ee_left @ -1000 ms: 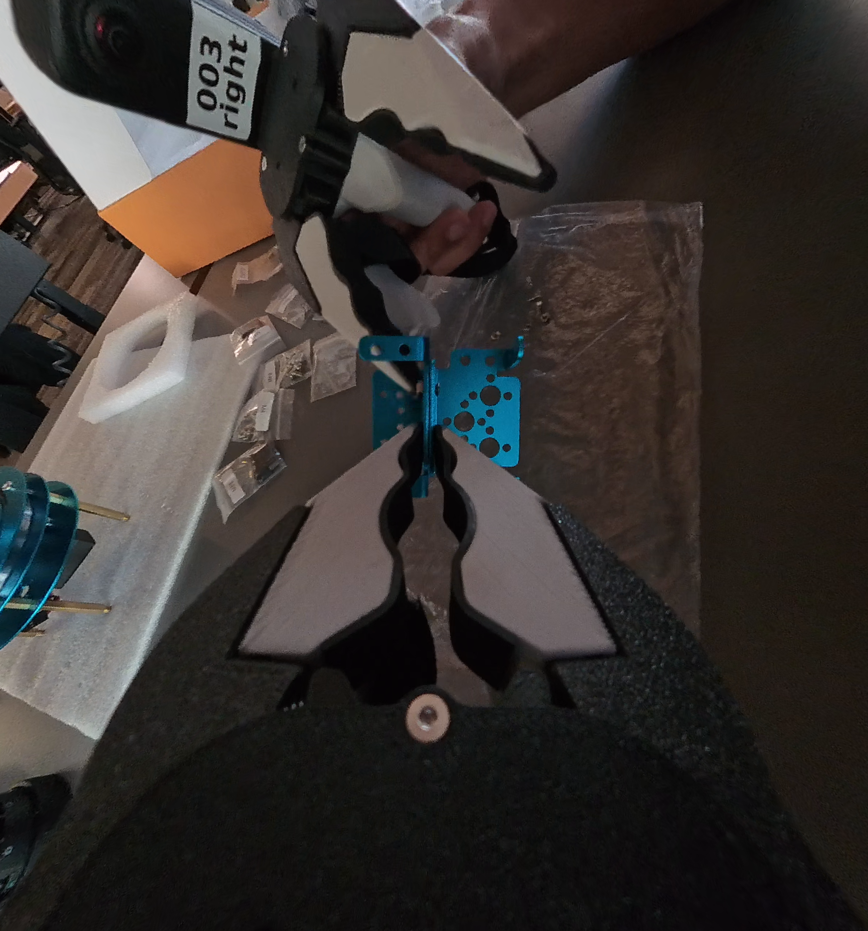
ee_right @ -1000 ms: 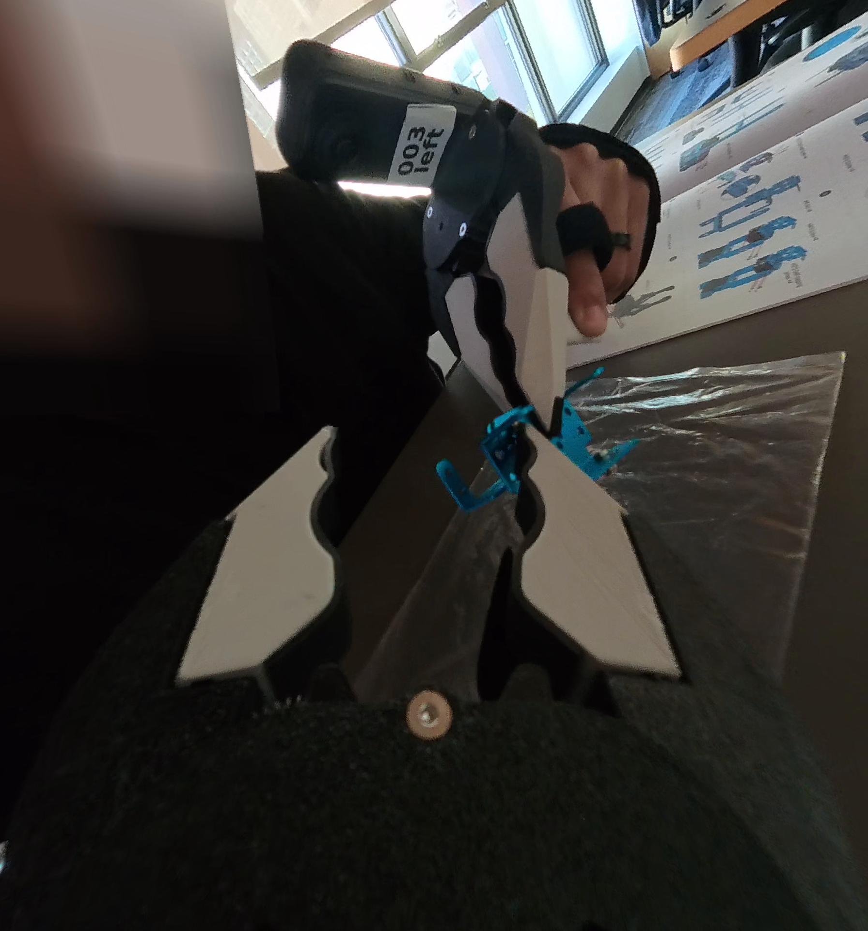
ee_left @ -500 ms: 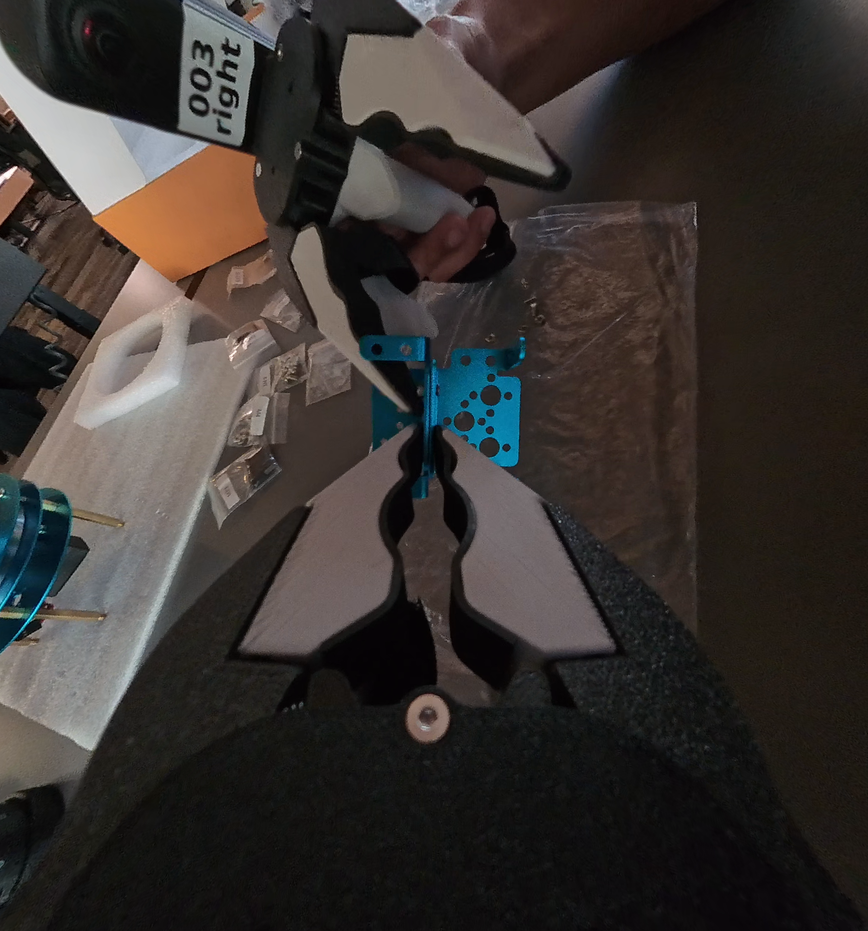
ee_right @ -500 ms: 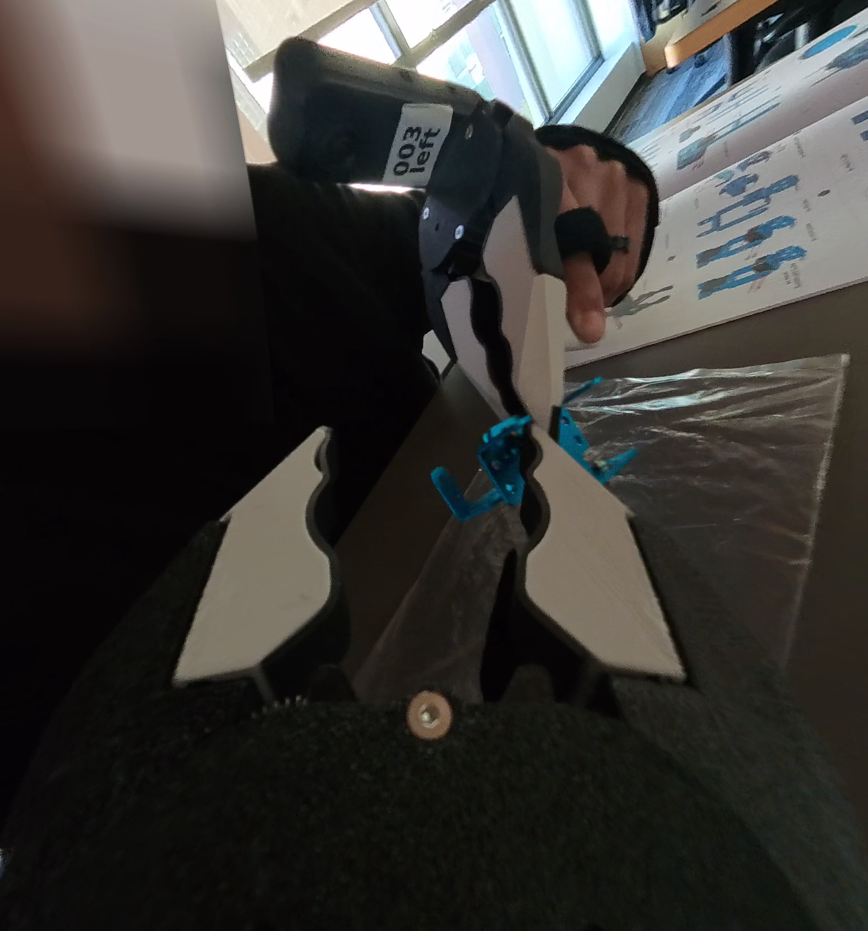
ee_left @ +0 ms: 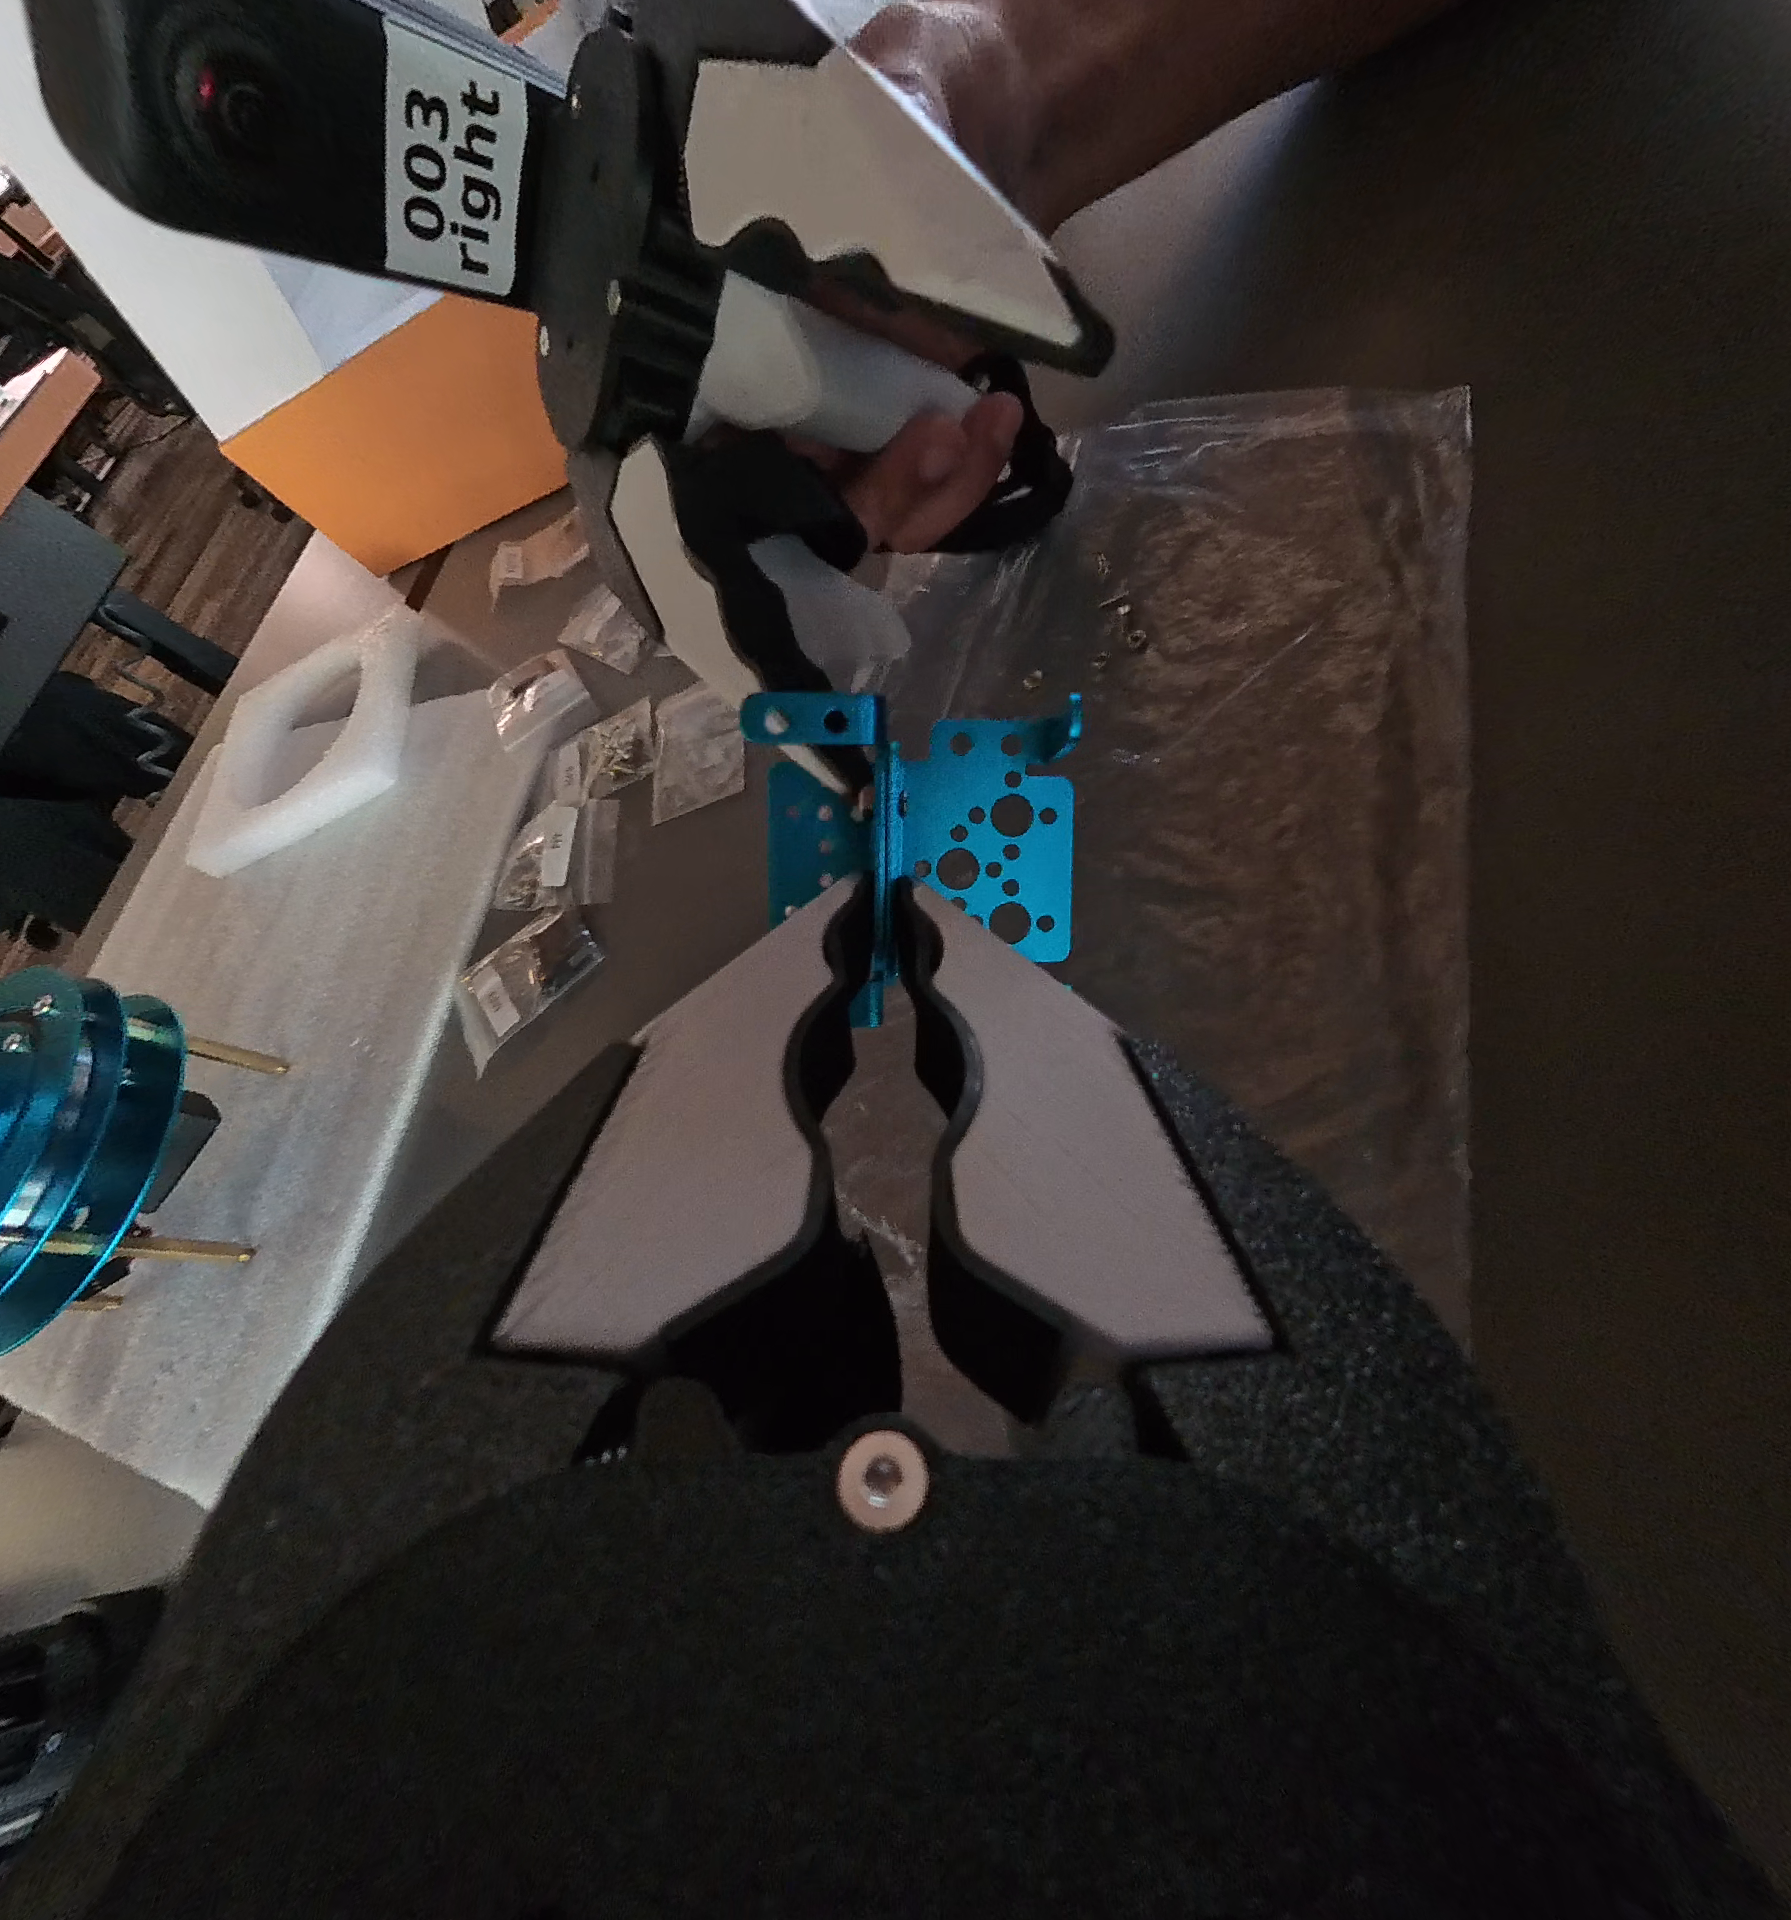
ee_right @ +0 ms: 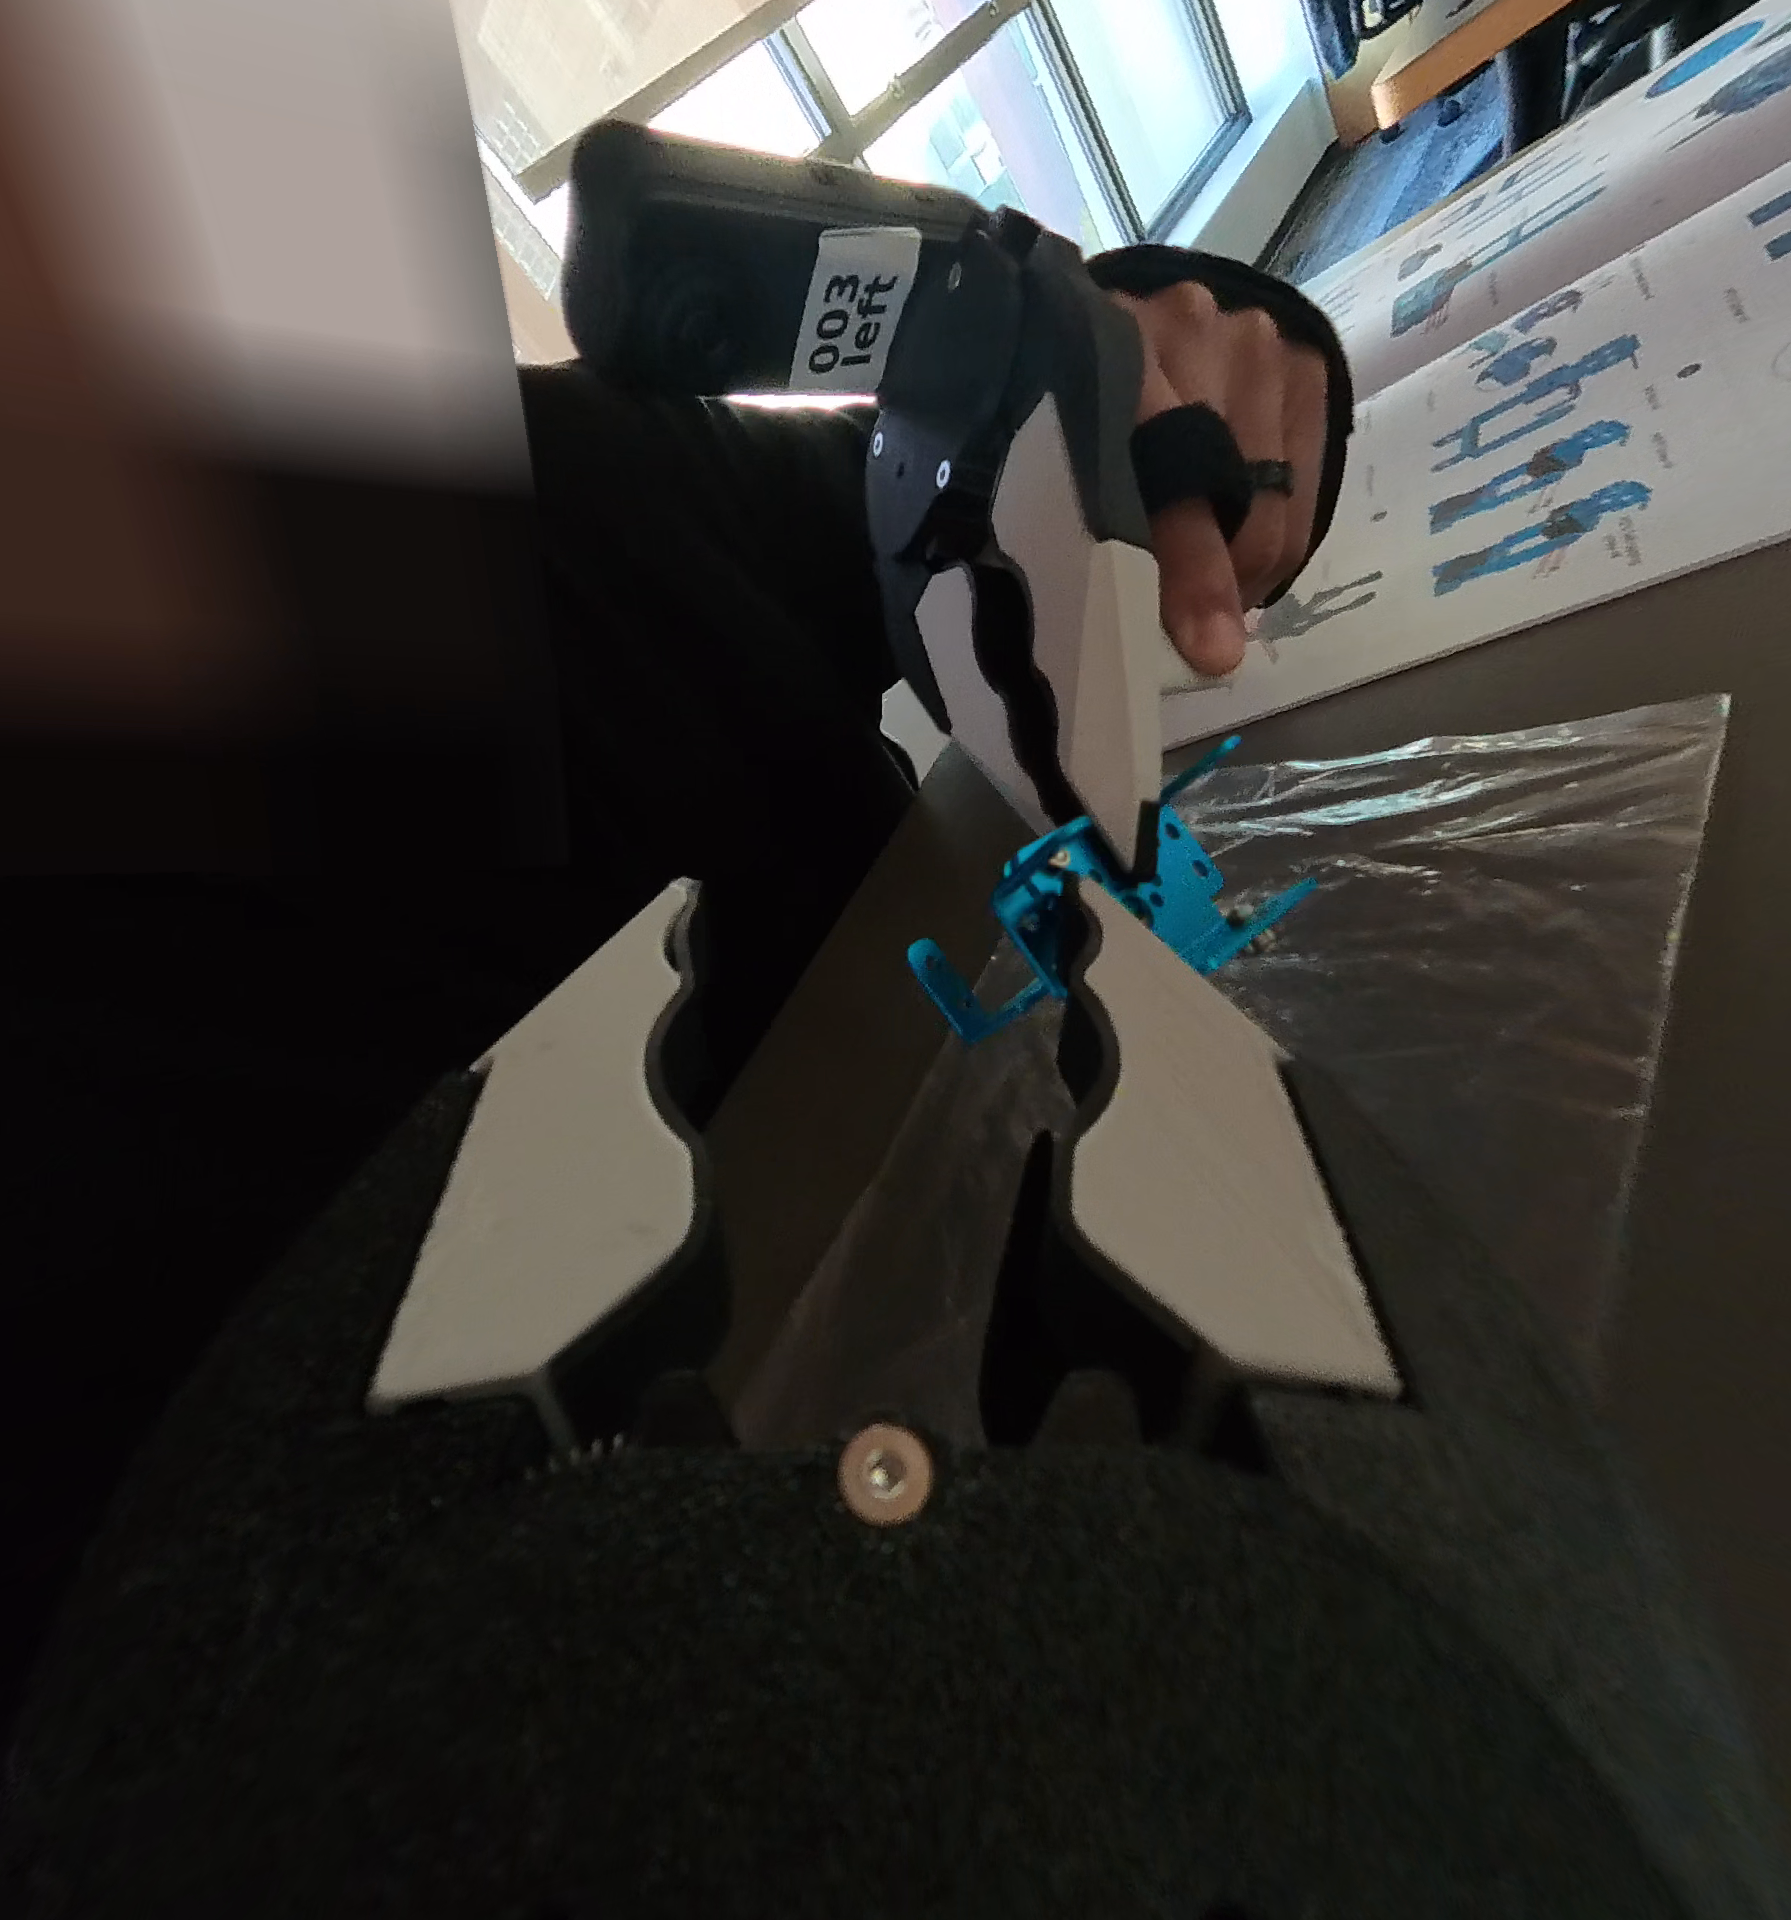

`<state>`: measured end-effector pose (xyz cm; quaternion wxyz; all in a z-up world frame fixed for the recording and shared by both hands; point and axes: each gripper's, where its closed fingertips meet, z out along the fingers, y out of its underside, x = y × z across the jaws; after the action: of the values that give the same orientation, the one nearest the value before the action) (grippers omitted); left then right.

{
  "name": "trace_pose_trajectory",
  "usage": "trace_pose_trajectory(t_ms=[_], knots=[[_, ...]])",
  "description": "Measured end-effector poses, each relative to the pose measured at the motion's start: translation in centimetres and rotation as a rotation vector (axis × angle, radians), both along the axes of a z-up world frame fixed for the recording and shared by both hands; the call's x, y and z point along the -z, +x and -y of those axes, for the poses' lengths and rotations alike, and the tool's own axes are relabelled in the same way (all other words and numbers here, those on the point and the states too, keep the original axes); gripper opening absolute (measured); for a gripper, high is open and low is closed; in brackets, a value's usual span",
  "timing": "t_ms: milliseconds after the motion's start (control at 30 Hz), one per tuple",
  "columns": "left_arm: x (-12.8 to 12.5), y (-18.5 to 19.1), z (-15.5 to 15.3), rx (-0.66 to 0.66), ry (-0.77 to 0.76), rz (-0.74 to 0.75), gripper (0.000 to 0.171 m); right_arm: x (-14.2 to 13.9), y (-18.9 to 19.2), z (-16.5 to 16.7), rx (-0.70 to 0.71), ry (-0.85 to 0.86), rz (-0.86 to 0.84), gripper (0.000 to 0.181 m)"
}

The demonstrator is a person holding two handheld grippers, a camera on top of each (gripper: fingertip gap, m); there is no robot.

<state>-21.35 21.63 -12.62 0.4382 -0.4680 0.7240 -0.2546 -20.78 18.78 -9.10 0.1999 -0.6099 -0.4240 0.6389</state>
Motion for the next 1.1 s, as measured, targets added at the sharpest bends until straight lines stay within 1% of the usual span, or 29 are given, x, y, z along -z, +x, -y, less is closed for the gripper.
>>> trace_pose_trajectory(t_ms=[33,133,167,200,367,433,467,533,667,700,733,800,867,967,1033,1067,1100], knots=[[0.0,0.0,0.0,-0.001,-0.004,0.002,0.003,0.0,0.1,-0.1,0.005,0.002,0.000,0.065],[0.0,0.2,0.4,0.010,0.002,0.001,0.003,0.1,-0.5,0.0,0.013,0.016,0.006,0.075],[0.1,0.1,0.4,0.010,0.010,-0.005,0.003,0.0,-0.7,0.4,-0.011,0.008,-0.003,0.072],[0.2,0.1,0.4,0.011,0.010,-0.005,0.003,-0.1,-0.7,0.5,-0.011,-0.002,-0.004,0.073],[0.1,0.0,-0.1,-0.003,0.012,-0.003,0.003,-0.2,0.1,-0.3,0.010,0.005,-0.005,0.064],[0.1,0.1,0.2,0.004,0.011,-0.003,0.003,0.2,-0.4,-0.4,0.033,0.029,0.013,0.071],[0.2,0.1,0.2,0.006,0.014,-0.006,0.003,0.3,-0.6,-0.1,0.020,0.027,0.020,0.074],[0.4,0.1,0.3,0.012,0.014,-0.014,0.003,0.3,-0.8,0.4,-0.001,0.008,0.013,0.073],[0.2,0.0,-0.3,-0.007,0.026,-0.010,0.003,-0.1,0.2,-0.2,0.006,0.002,0.004,0.063],[0.1,0.0,-0.3,-0.006,0.025,-0.006,0.003,0.0,0.1,-0.4,0.017,0.010,0.003,0.065],[0.1,0.0,-0.1,0.002,0.018,-0.005,0.003,0.3,-0.1,-0.6,0.034,0.021,0.022,0.072],[0.3,0.1,0.2,0.010,0.028,-0.011,0.003,0.4,-0.7,-0.1,0.018,0.021,0.021,0.074],[0.6,0.1,0.3,0.018,0.029,-0.023,0.003,0.5,-0.9,0.4,-0.005,0.006,0.027,0.074],[0.6,0.0,0.1,0.018,0.015,-0.021,0.003,0.4,-0.2,0.1,-0.006,-0.015,0.033,0.065],[0.8,-0.1,0.0,0.015,-0.036,-0.029,0.003,0.5,0.2,-0.1,-0.002,0.031,0.049,0.063],[1.0,-0.1,0.1,0.018,-0.088,-0.042,0.003,1.0,0.2,-0.4,0.020,0.104,0.098,0.059],[1.2,0.0,0.2,0.011,-0.143,-0.050,0.003,1.8,0.3,-1.1,0.062,0.220,0.169,0.055]])
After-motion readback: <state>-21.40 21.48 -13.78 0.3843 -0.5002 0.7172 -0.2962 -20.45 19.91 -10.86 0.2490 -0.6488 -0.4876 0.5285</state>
